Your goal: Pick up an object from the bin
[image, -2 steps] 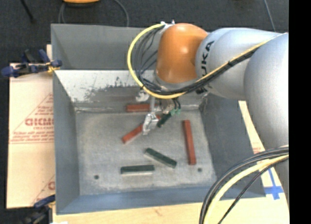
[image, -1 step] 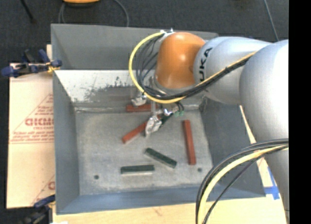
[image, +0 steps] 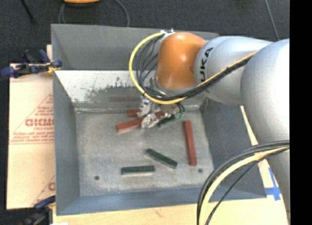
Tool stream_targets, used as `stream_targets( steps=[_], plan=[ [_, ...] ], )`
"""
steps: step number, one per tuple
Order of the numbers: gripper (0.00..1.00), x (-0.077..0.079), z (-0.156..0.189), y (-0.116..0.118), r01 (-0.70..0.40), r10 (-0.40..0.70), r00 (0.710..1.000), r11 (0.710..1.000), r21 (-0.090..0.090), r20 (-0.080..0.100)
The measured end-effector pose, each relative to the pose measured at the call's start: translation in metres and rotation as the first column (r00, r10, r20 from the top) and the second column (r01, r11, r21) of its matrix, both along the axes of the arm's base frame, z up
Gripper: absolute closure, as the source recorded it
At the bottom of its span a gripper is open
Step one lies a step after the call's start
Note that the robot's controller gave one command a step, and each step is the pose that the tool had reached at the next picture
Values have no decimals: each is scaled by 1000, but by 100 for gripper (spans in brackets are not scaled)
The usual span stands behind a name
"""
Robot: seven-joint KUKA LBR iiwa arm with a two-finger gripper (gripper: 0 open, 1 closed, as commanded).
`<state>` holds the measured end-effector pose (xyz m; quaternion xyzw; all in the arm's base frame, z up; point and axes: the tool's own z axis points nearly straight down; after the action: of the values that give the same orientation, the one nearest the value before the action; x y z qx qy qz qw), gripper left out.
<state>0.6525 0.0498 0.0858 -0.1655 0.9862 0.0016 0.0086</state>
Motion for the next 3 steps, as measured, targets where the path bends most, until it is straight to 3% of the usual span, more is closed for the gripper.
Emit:
stream_targets(
  steps=[3],
  plan=[
    [100, -3, 15, -1, 0, -1, 1000, 1000, -4, -16]
  ],
)
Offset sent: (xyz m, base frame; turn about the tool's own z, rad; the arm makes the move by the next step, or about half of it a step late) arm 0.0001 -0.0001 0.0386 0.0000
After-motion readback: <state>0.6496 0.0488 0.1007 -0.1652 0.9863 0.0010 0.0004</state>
